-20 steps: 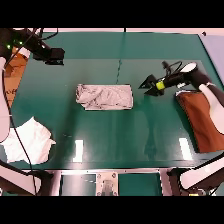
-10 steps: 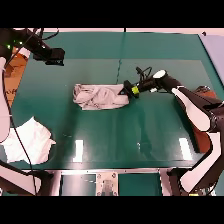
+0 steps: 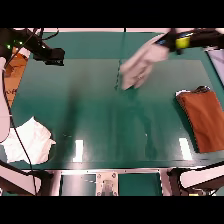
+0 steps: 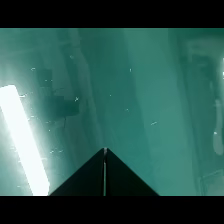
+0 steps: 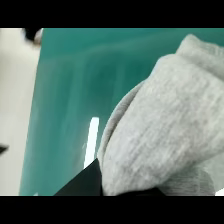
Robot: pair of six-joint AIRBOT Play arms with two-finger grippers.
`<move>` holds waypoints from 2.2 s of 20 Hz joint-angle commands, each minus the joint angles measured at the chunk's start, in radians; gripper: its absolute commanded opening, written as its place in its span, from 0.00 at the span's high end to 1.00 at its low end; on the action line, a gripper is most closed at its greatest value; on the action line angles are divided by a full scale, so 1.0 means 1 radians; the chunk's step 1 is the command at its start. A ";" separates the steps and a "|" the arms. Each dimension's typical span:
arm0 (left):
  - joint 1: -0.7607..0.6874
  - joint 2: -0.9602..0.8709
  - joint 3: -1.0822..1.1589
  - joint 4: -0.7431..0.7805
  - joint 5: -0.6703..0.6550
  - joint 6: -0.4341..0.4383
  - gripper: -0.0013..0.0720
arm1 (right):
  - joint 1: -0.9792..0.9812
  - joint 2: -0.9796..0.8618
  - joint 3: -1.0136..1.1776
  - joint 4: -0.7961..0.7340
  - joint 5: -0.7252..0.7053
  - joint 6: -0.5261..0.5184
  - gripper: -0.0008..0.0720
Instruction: Fold the shirts.
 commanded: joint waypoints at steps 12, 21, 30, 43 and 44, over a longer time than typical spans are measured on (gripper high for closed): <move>0.001 0.001 0.001 0.000 0.009 0.001 0.95 | -0.589 0.204 0.013 -0.407 0.237 0.434 0.97; 0.001 0.001 -0.008 -0.001 -0.005 0.009 0.95 | -0.639 0.462 -0.425 -0.851 0.426 0.484 0.97; 0.000 0.001 -0.028 -0.004 -0.005 0.019 0.95 | -0.732 0.583 -0.924 -0.933 0.192 0.448 0.67; -0.004 0.139 -0.130 -0.037 0.001 -0.037 0.96 | -0.398 0.591 -0.735 -0.585 0.082 0.143 0.97; -0.012 0.186 -0.206 -0.037 0.008 -0.038 0.96 | -0.333 0.618 -0.784 -0.586 0.074 0.132 0.97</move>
